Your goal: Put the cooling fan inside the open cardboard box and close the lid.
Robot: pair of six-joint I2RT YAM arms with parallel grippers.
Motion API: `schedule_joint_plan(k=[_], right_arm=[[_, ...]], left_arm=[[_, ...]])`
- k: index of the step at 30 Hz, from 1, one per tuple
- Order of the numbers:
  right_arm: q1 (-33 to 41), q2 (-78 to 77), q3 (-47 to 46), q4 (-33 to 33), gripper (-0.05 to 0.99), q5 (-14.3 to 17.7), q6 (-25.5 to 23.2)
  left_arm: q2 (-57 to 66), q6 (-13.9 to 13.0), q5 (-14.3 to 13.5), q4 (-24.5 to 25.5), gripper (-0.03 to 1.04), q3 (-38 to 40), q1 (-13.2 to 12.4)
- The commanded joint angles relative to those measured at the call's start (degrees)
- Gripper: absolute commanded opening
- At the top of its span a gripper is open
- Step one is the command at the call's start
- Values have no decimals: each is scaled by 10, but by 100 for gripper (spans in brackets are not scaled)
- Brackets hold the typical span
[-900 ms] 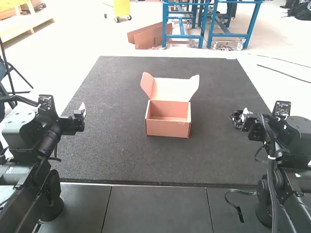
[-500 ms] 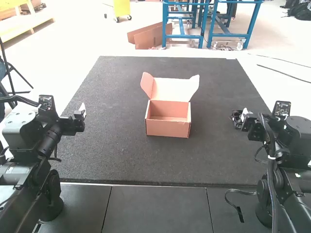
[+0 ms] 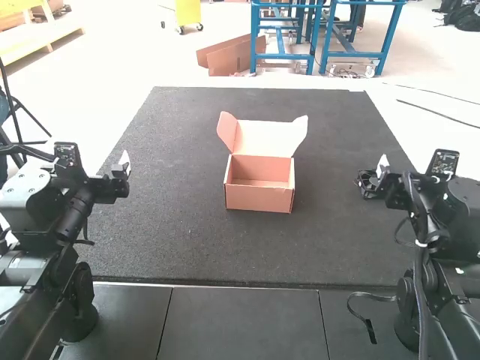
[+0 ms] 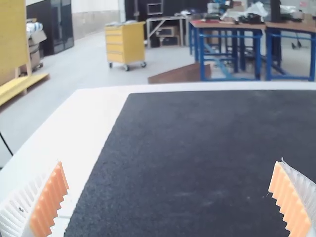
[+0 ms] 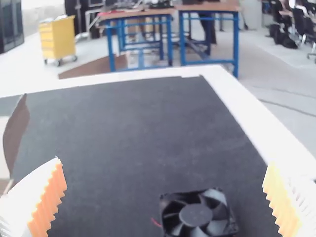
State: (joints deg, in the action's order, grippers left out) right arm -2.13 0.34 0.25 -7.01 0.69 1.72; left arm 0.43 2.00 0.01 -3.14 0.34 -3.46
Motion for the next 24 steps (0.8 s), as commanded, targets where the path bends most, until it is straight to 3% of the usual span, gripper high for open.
schedule_joint_plan(k=[1,7,19,24], right_arm=[[-8,-5,-2,-32,91,13,-8],[-8,-5,20,-59,91,12,-8],[-8,129,138,-61,91,25,-9],[-9,251,258,26,91,32,-51]], left_arm=[[-4,3,0,-13,97,-3,0],[-4,1,1,-79,97,13,0],[89,-6,1,-57,97,131,0],[181,-6,-5,-30,97,215,0]])
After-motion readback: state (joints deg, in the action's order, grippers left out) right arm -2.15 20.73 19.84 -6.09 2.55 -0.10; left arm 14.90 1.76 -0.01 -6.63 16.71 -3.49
